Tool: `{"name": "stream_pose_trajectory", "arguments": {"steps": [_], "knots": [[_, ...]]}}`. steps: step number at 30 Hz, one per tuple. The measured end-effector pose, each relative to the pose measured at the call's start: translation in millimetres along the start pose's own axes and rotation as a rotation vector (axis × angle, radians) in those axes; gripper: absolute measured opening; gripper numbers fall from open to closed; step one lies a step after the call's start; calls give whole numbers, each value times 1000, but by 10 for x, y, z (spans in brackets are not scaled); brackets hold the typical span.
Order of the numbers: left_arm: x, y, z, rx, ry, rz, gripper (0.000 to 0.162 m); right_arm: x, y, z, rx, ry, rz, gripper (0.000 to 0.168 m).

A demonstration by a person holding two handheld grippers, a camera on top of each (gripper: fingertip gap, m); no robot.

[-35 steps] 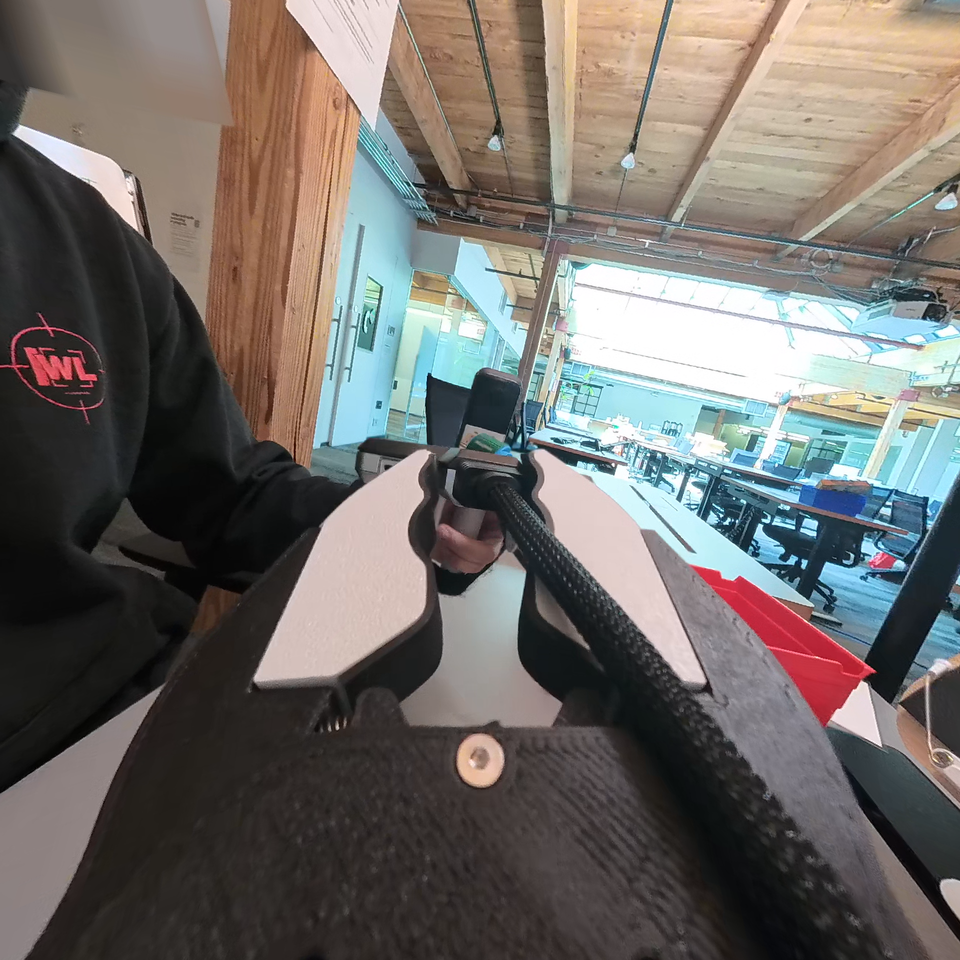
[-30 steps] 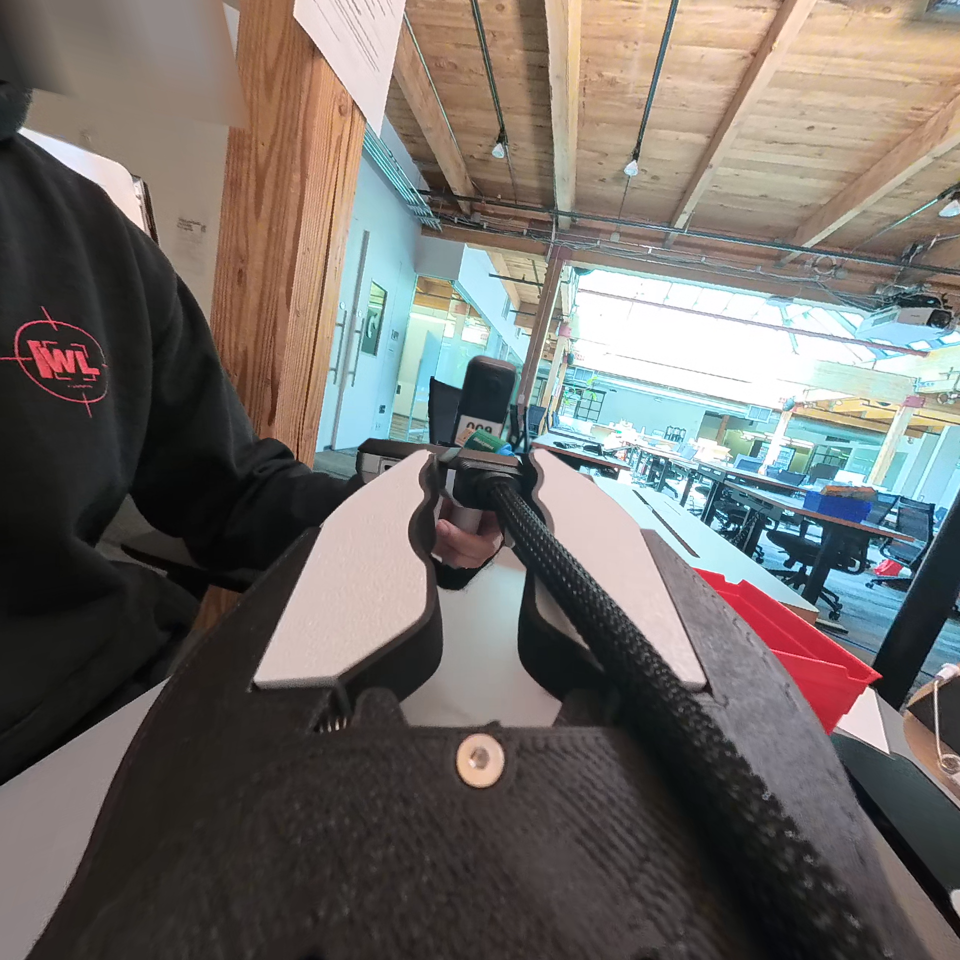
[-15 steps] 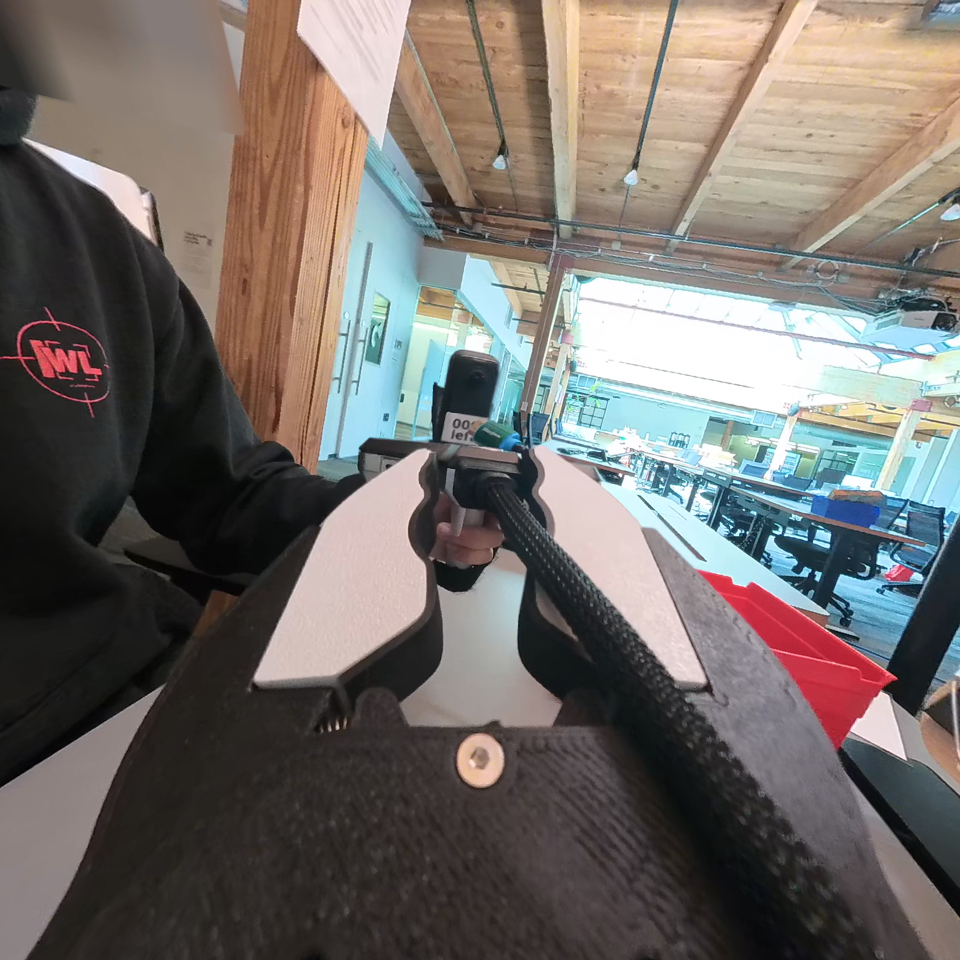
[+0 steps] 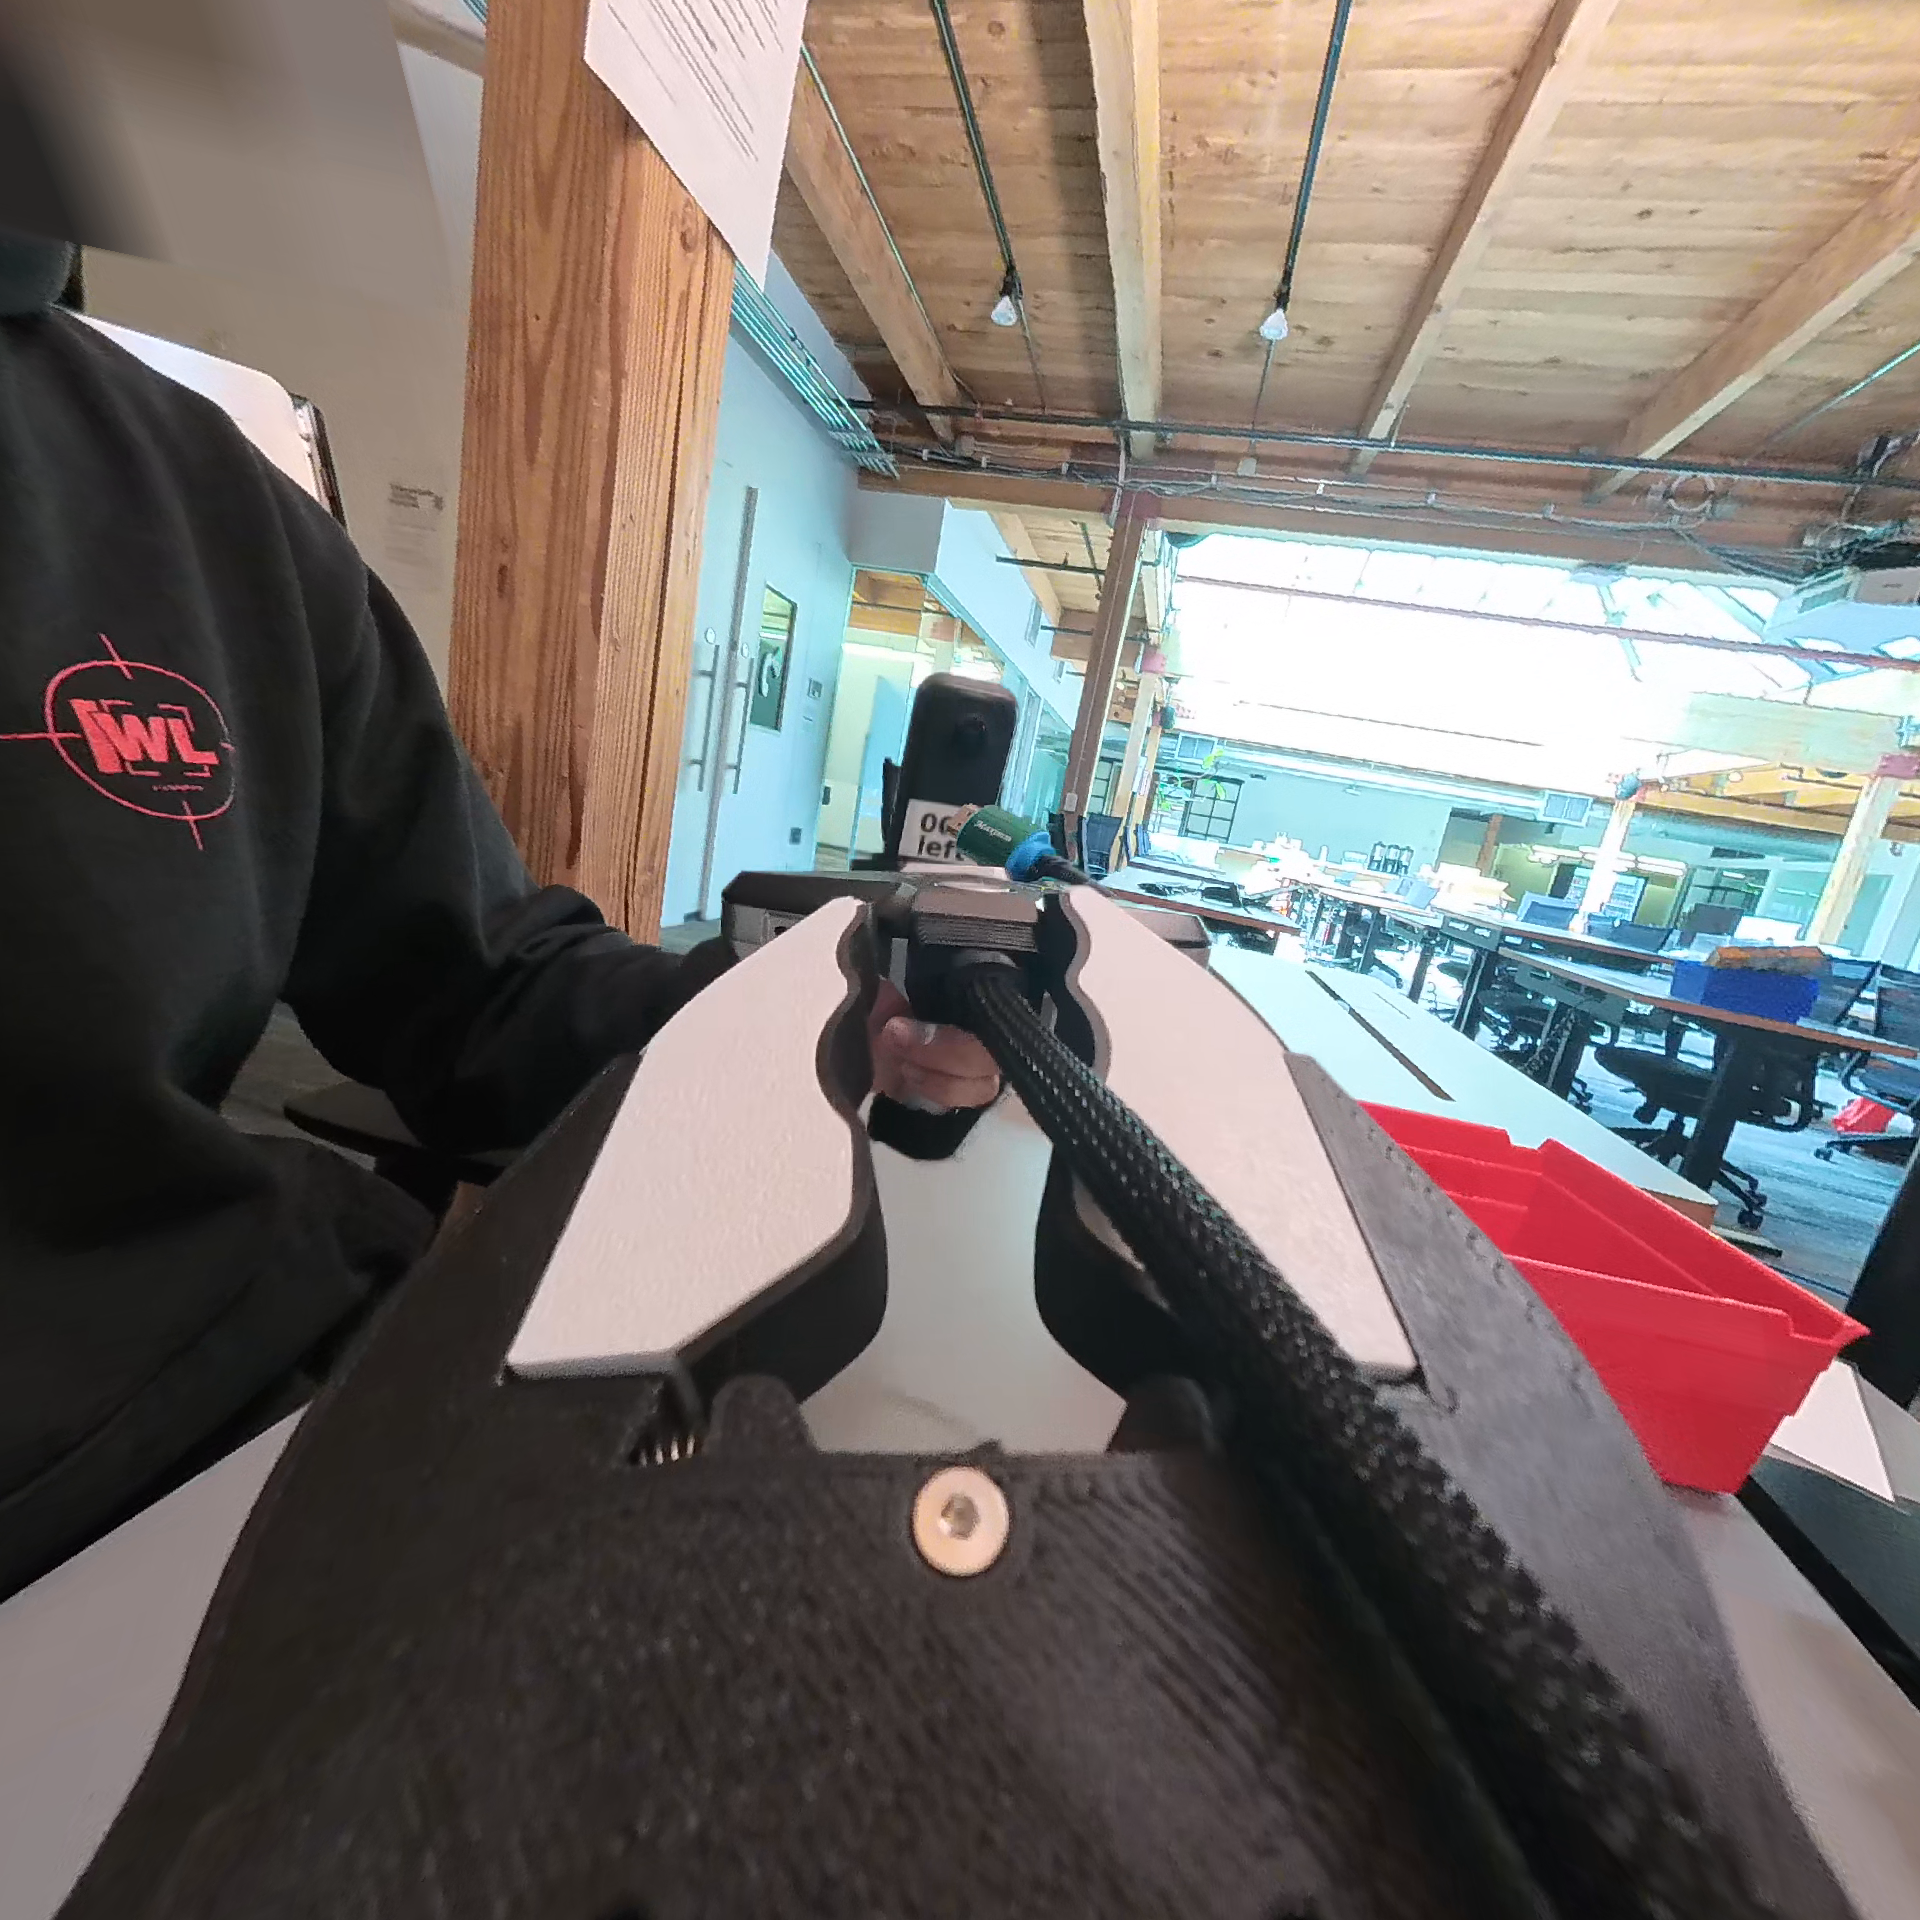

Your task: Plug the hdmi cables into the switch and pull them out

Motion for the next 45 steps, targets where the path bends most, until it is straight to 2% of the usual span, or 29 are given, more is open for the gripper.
{"name": "stream_pose_trajectory", "arguments": {"steps": [5, 9, 13, 16, 18, 24, 30, 35, 38, 42, 44, 45], "knots": [[-16, -63, -51, 21, -27, -170, 16, 5, -79, -1, 22, 14, -42, 30], [-43, -78, -88, 17, -63, -221, 16, 51, -152, -28, 32, 47, -62, 31], [-53, -83, -107, -10, -83, -149, 16, 58, -137, -10, 9, 35, -45, 31], [-43, -50, -128, -12, -45, -14, 15, 66, -96, 57, 71, 5, 60, 32], [-39, -38, -132, 38, 4, 29, 15, 36, -92, 122, 84, -55, 46, 37], [-55, -64, -140, 111, -3, -21, 14, -11, -171, 145, 120, -60, -70, 39], [-93, -43, -67, 82, -79, -45, 14, 8, -151, 42, 17, -21, -154, 36], [-87, 10, -61, 196, -3, 25, 18, 28, -153, 70, 81, -16, -74, 35], [-73, 17, -28, 165, -27, 38, 26, 5, -170, 97, 124, -9, -35, 35], [-77, 5, -37, 134, -33, 33, 29, -2, -186, 107, 131, -2, -12, 35], [-100, 19, -73, 105, -25, 31, 42, -33, -165, 110, 119, -5, -2, 35], [-125, 42, -86, 101, -22, 42, 43, -52, -158, 117, 113, -10, -1, 35]]}}
Point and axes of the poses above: each gripper's, where its closed fingertips meet, x out along the fingers, y out of its top, z = x × y across the jaws, the point moved 5 cm from there along -x, back along the fingers, and after that the axes turned 5 degrees about x, right-handed, at the moved point
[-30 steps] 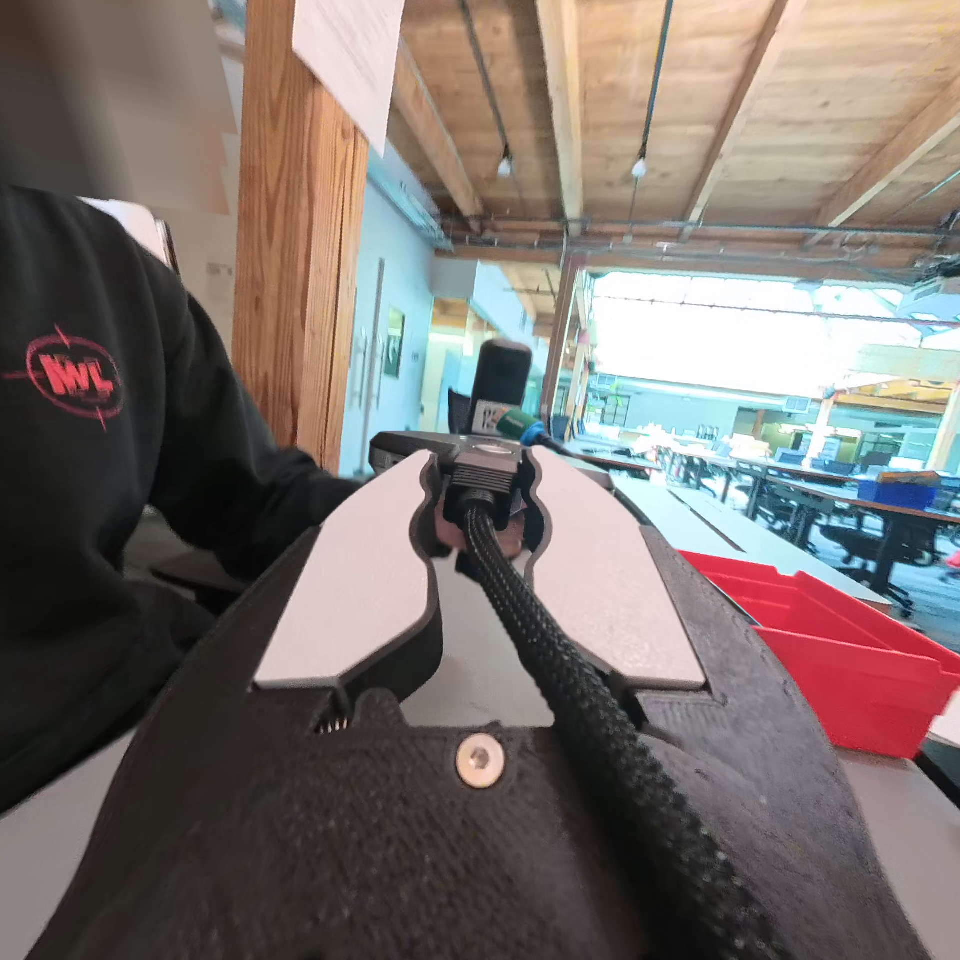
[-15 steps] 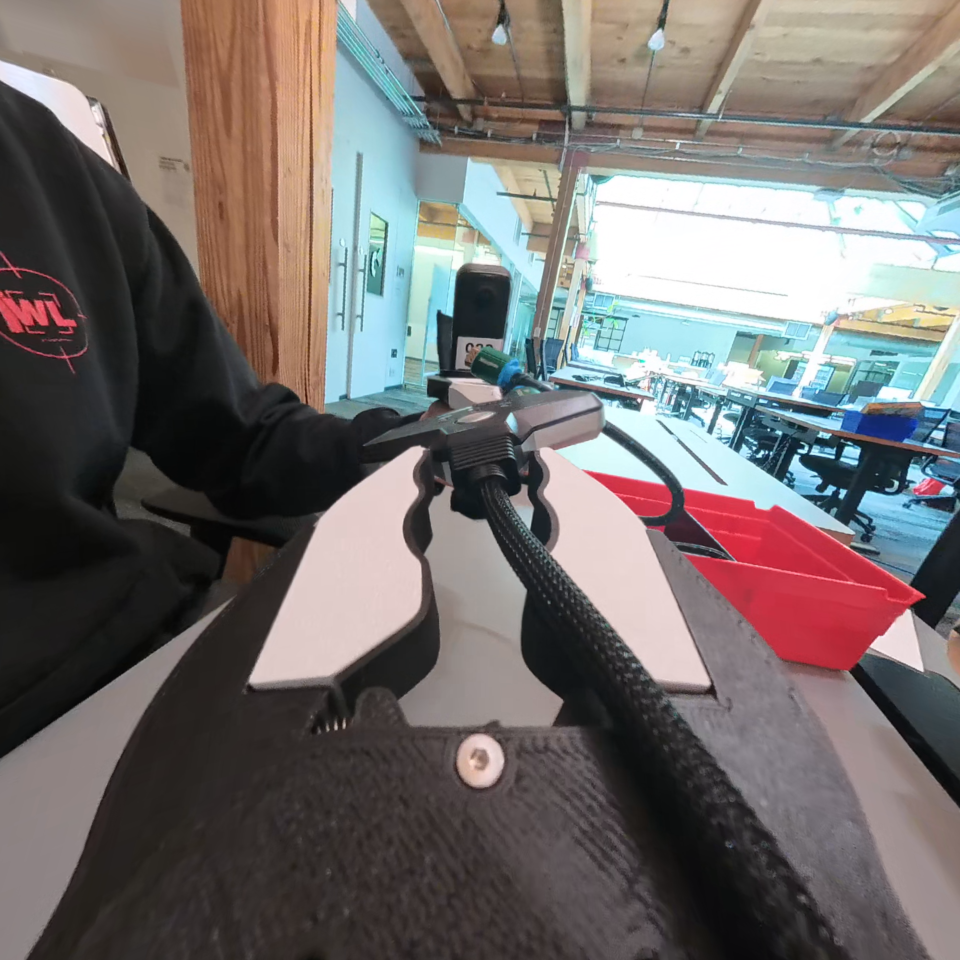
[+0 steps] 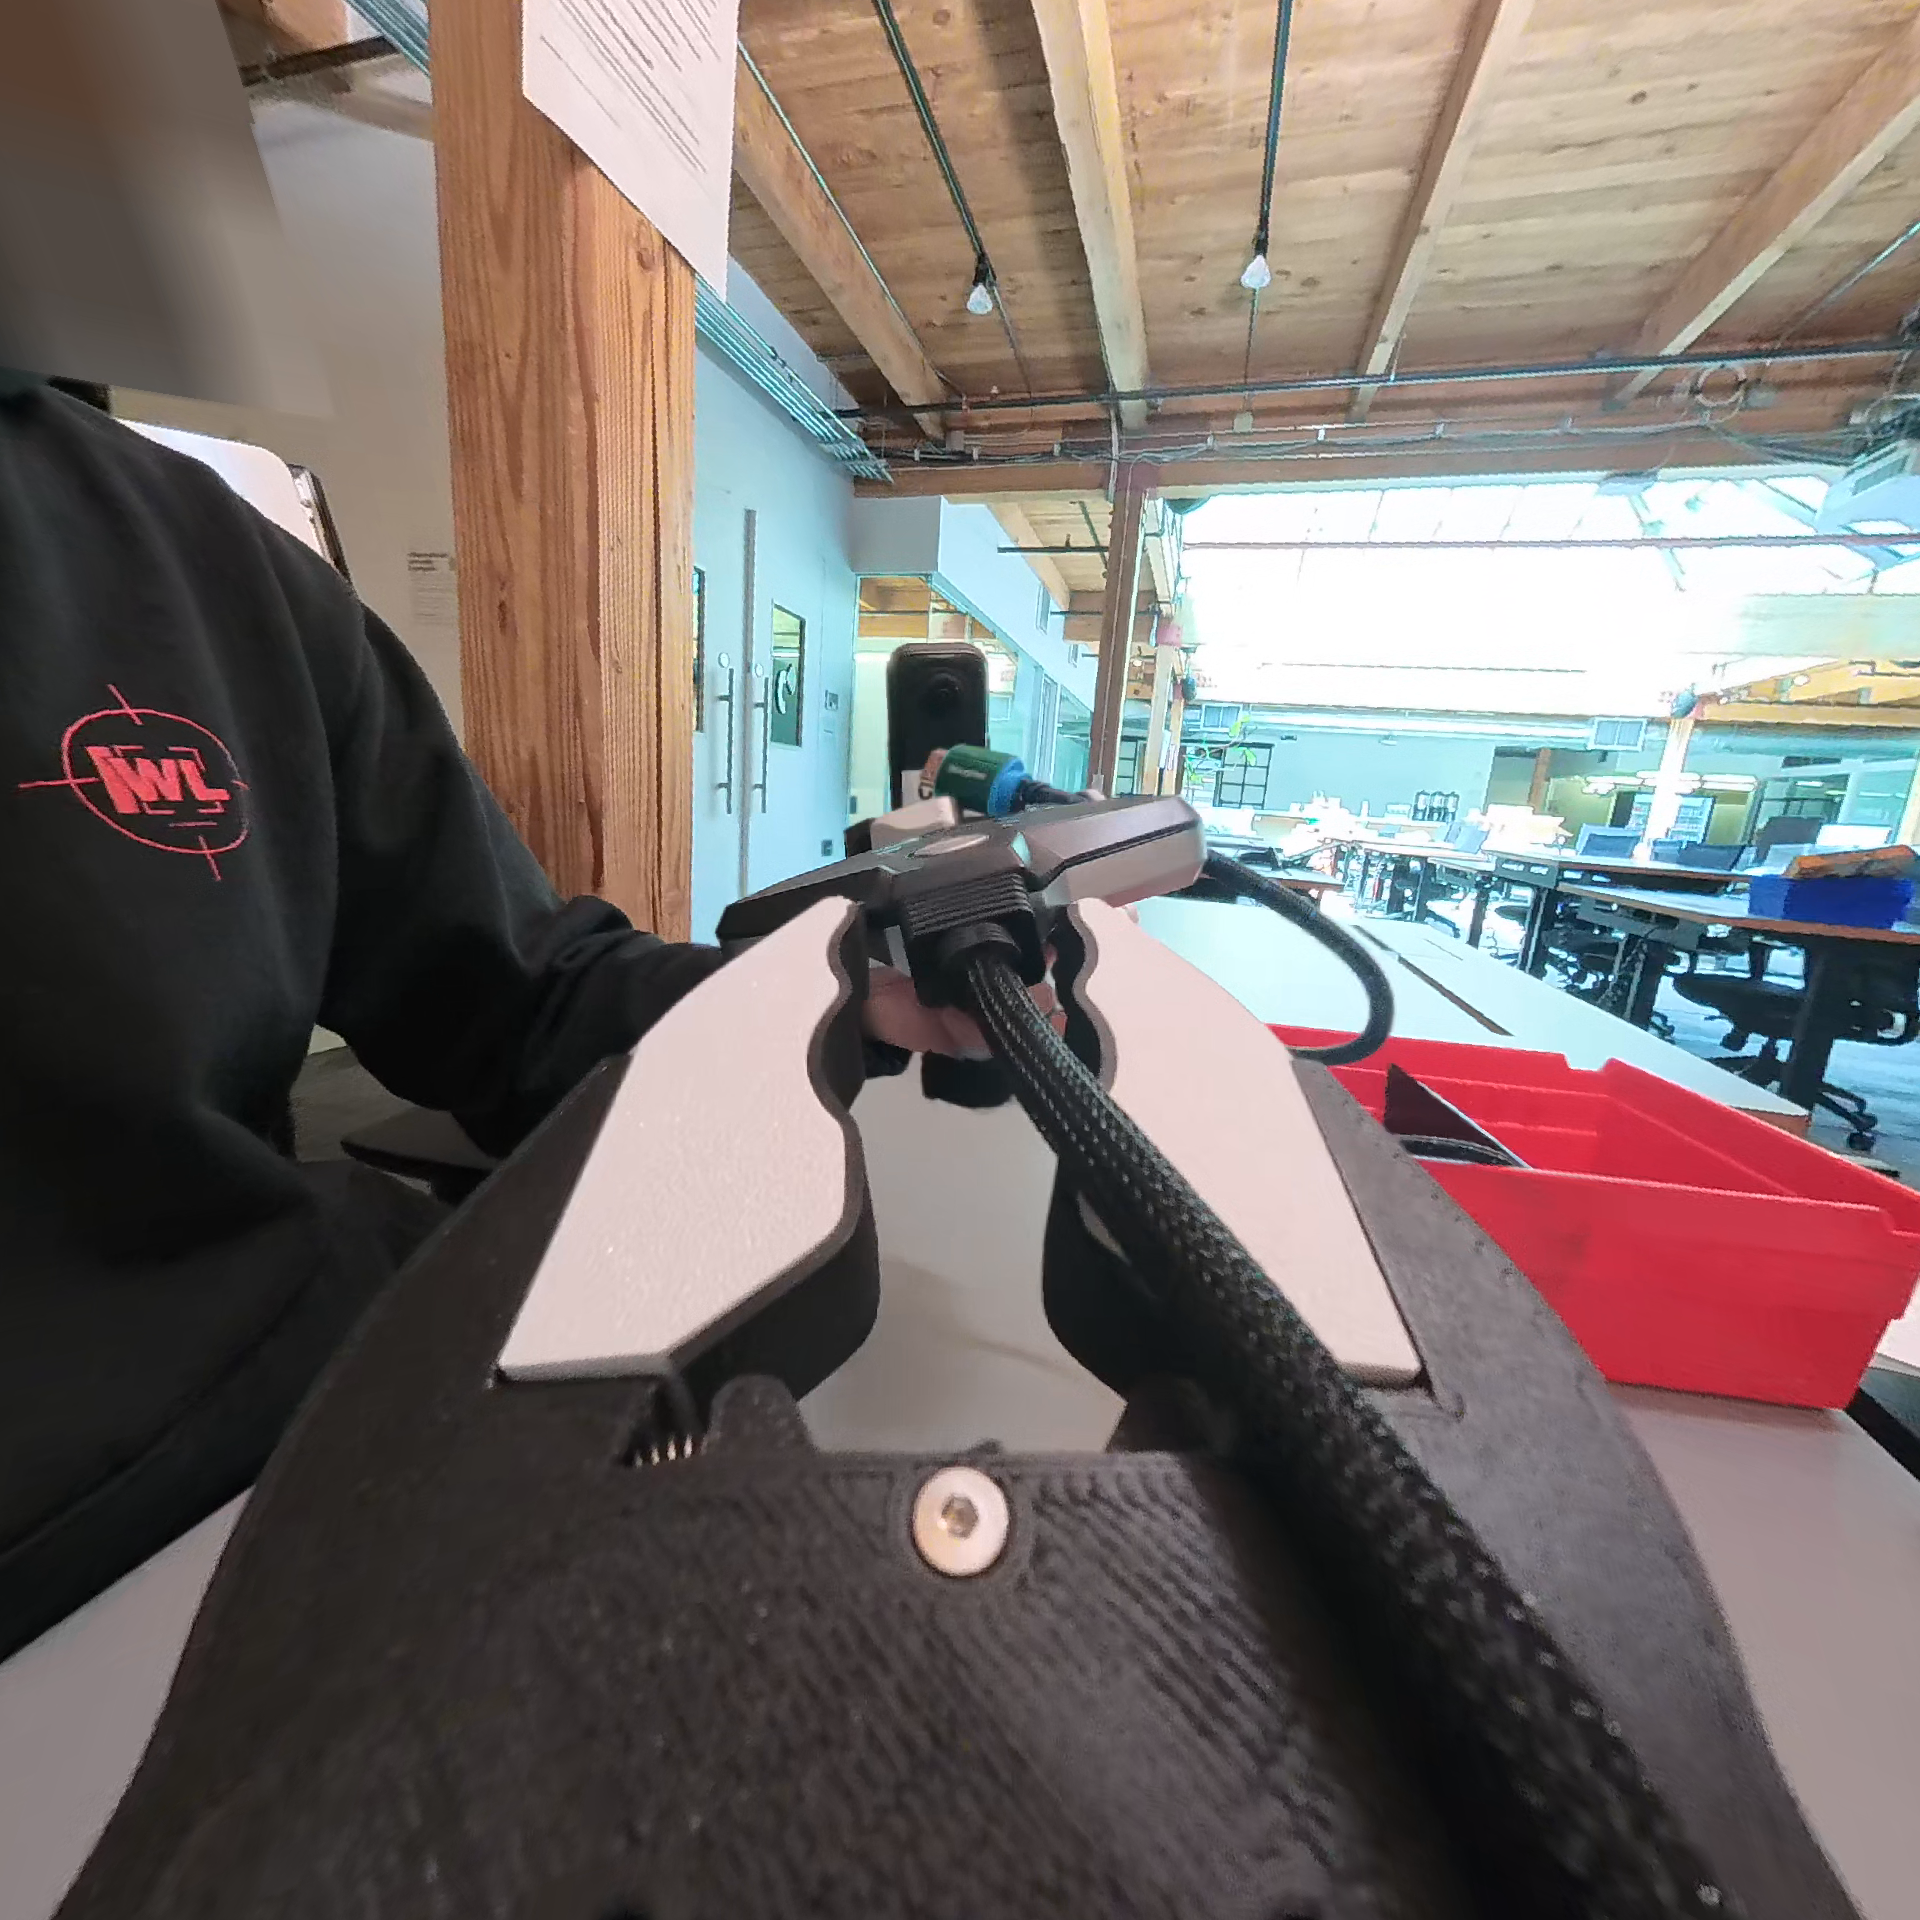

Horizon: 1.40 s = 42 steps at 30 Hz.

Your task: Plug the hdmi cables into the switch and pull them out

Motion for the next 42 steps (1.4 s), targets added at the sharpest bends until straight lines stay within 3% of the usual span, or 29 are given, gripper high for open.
{"name": "stream_pose_trajectory", "arguments": {"steps": [7, 19, 42], "knots": [[26, 51, 75, 38, -43, -61, 39, -17, -6, -12, -9, 18, -9, 35], [58, 23, 34, 64, 83, -120, 28, 20, -40, -31, -43, 3, -53, 35], [68, -108, -6, 150, -9, -356, 27, 24, -233, 15, 46, 29, -101, 37]]}}
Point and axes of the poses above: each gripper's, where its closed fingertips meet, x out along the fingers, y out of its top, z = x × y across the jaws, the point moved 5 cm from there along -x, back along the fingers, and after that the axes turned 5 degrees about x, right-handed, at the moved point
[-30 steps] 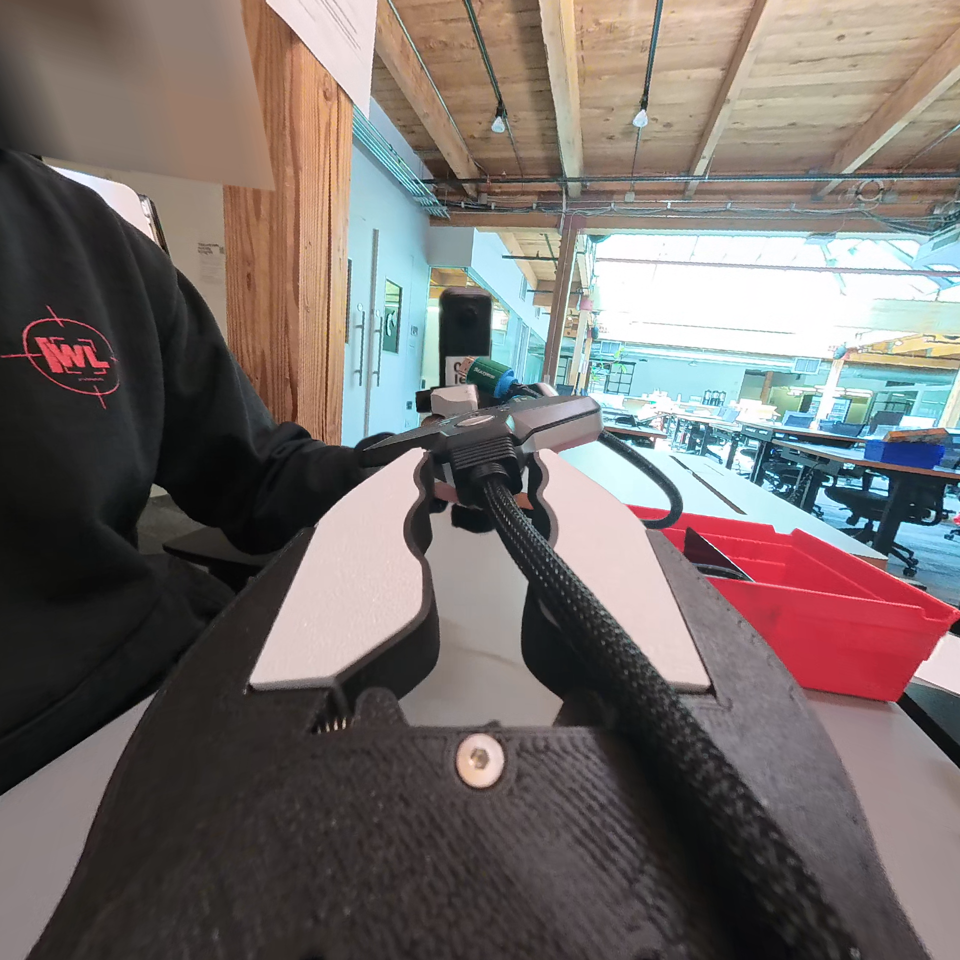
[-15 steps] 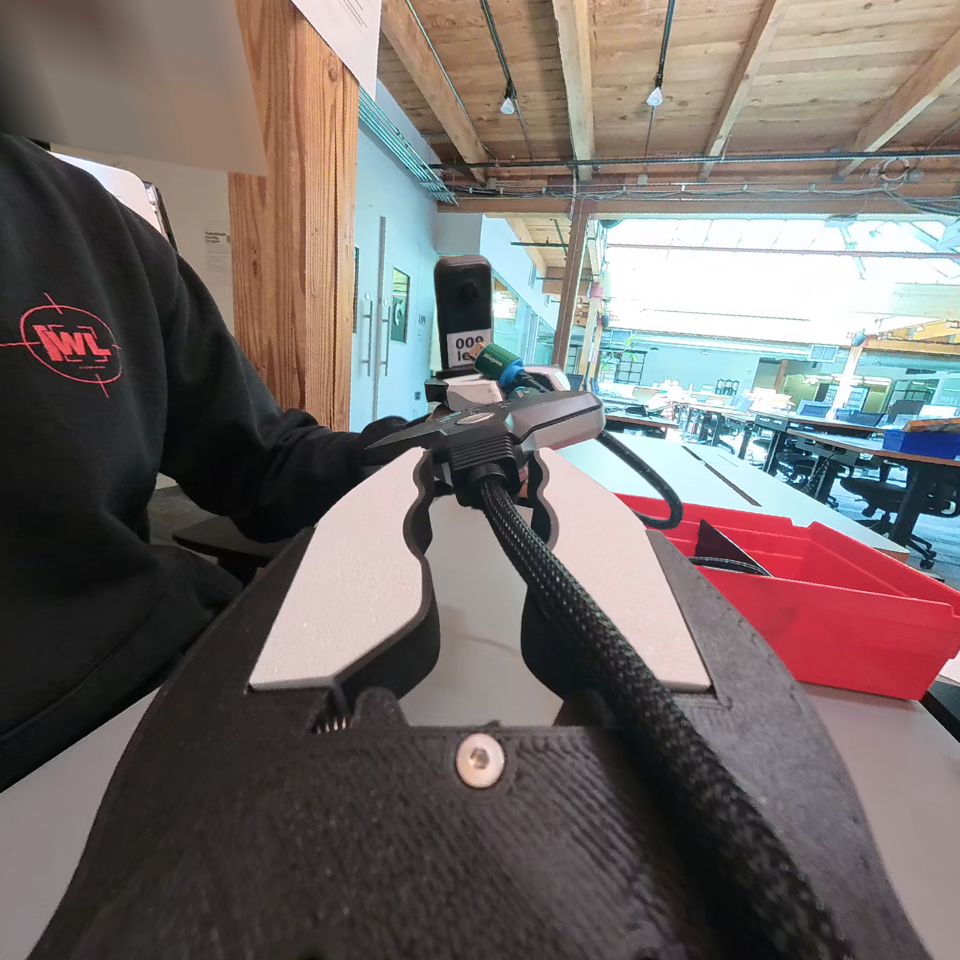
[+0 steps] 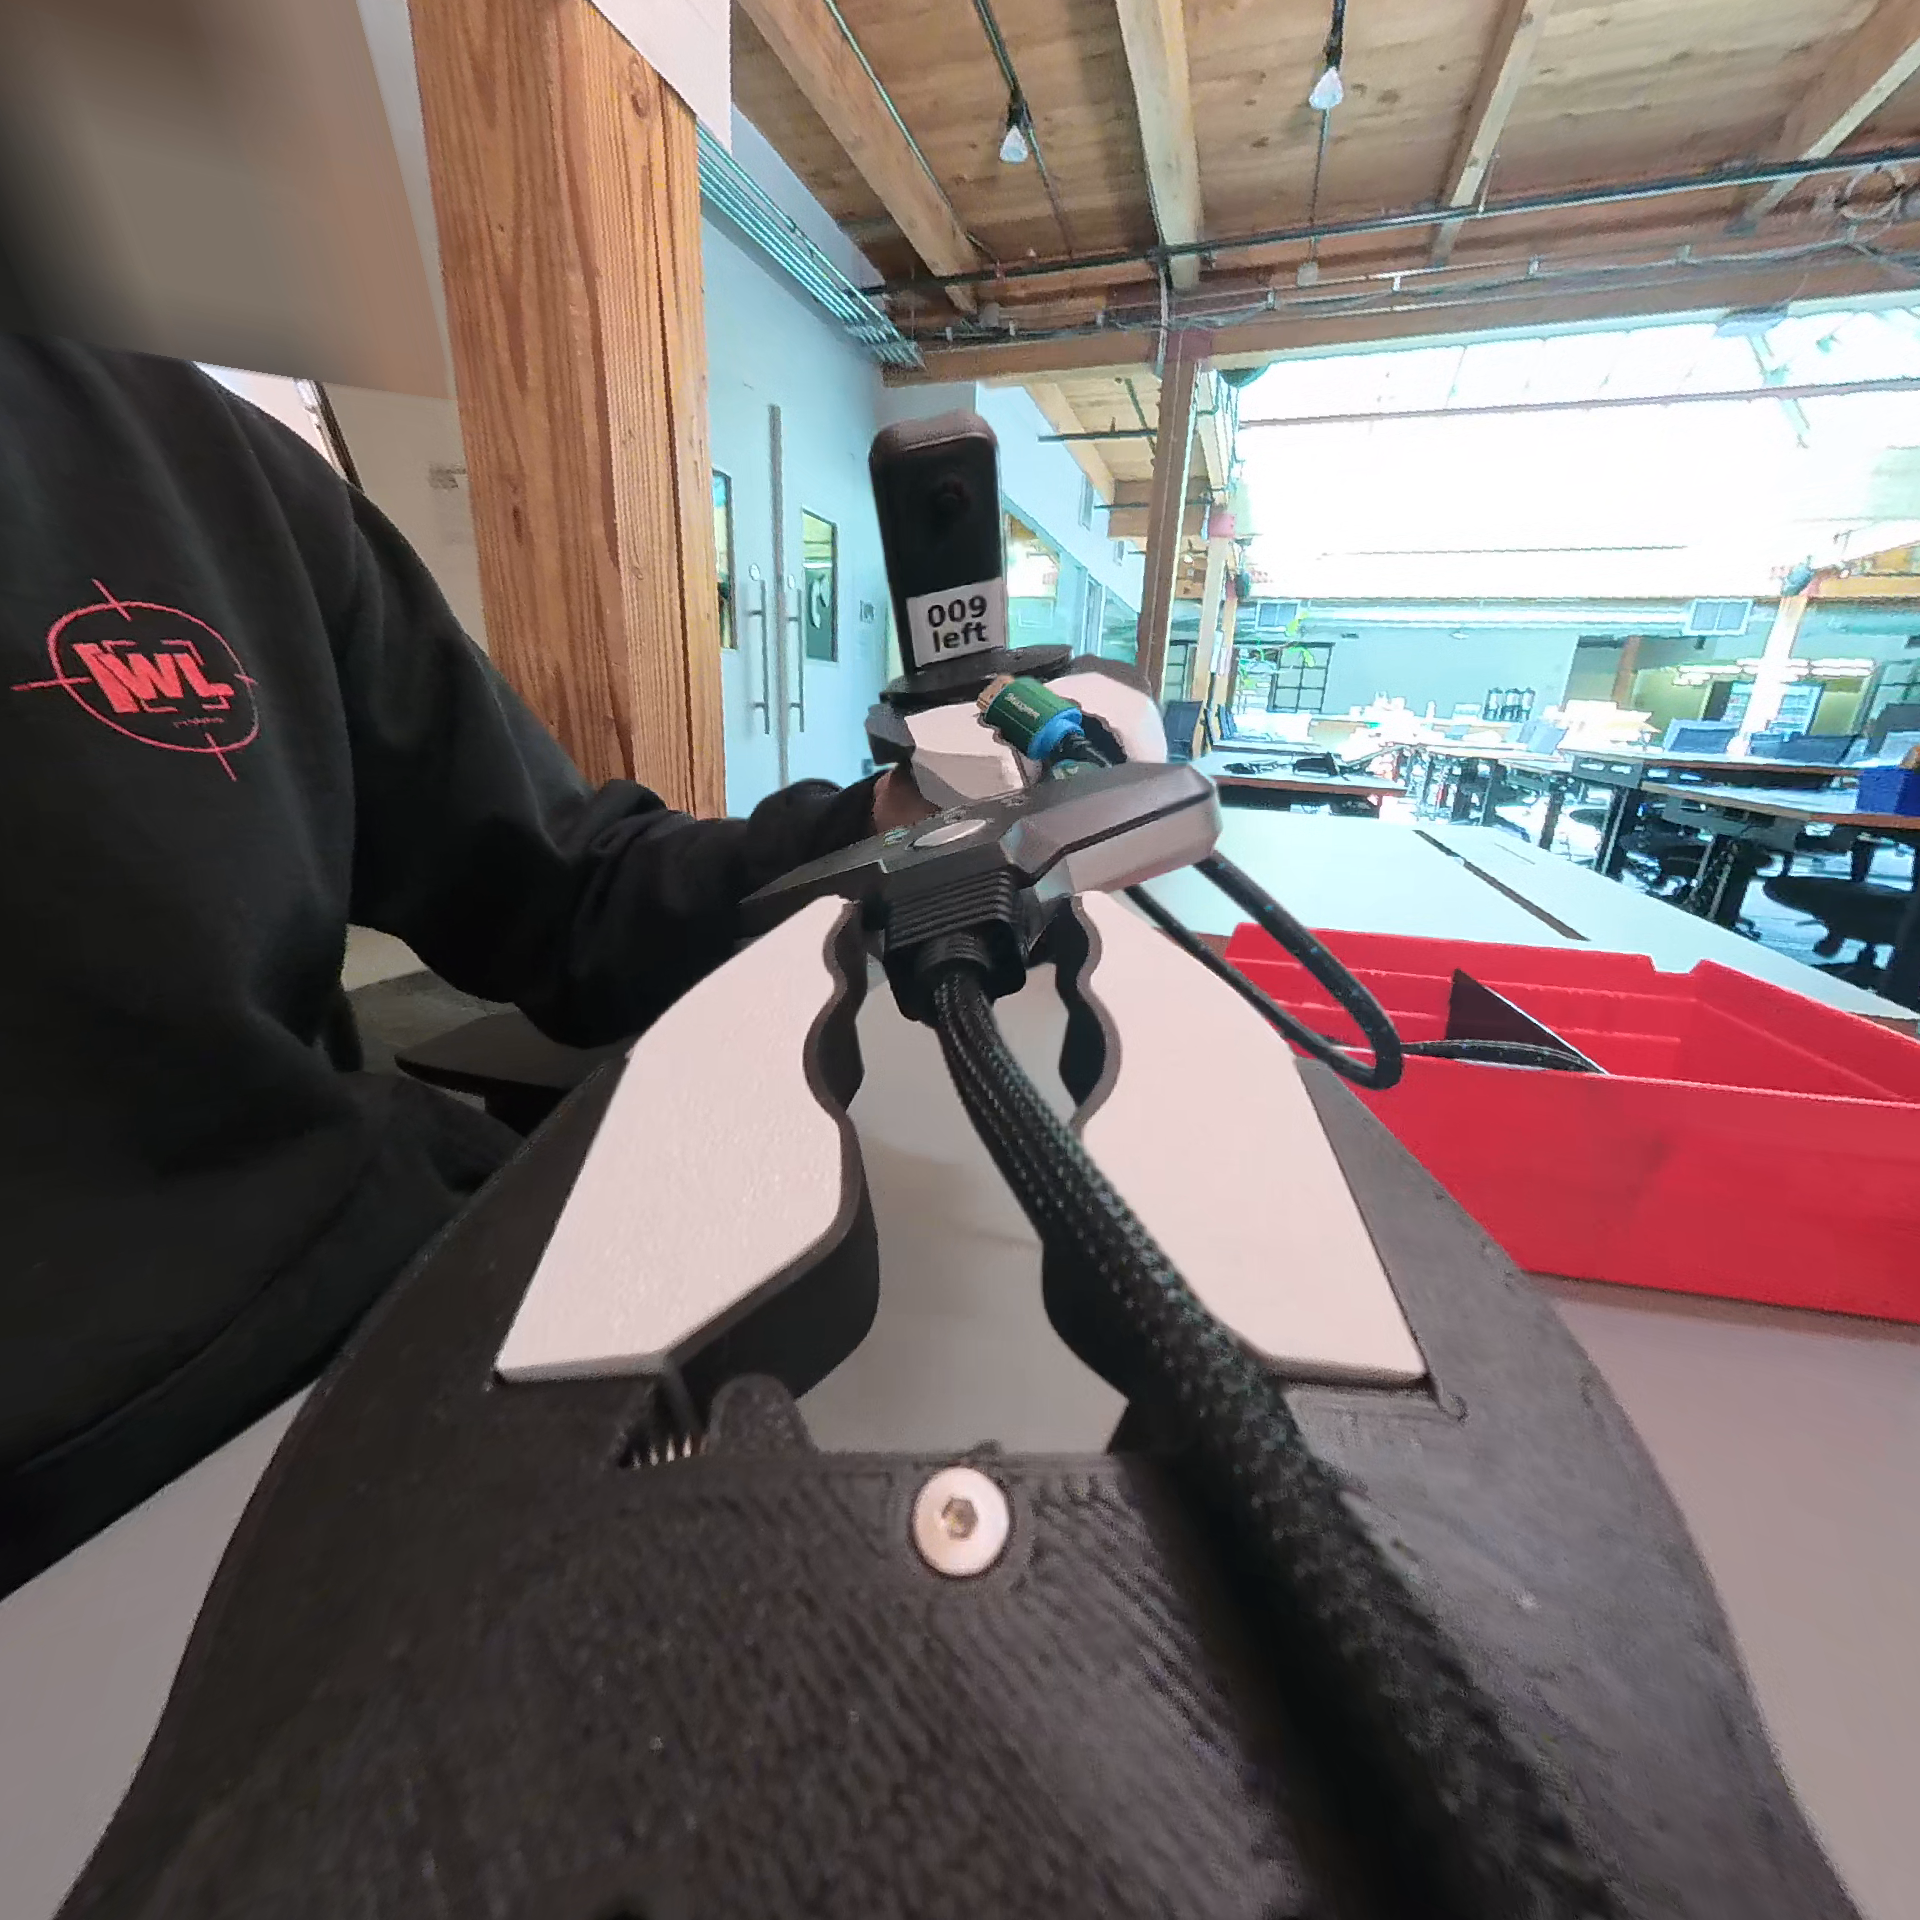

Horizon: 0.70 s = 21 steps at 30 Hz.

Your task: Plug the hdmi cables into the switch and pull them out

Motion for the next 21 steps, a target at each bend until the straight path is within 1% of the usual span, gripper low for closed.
{"name": "stream_pose_trajectory", "arguments": {"steps": [3, 8, 10, 12, 14, 18, 21], "knots": [[19, 55, -10, 25, -1, 12, 28, 74, -119, -56, -4, 57, -66, 33], [60, 175, -42, 77, 34, 16, 28, -3, 27, -20, -5, 67, 82, 31], [94, 184, -54, 37, 60, 39, 28, -51, 85, -2, -43, 23, 124, 32], [116, 180, -62, -43, 72, 67, 28, -97, 153, 15, -119, -43, 148, 35], [136, 155, -64, -101, 80, 64, 29, -131, 193, 27, -170, -97, 143, 38], [163, 140, -44, -160, 51, 53, 29, -153, 210, 1, -208, -92, 156, 38], [161, 109, -66, -187, 32, 18, 28, -146, 203, 7, -231, -113, 119, 39]]}}
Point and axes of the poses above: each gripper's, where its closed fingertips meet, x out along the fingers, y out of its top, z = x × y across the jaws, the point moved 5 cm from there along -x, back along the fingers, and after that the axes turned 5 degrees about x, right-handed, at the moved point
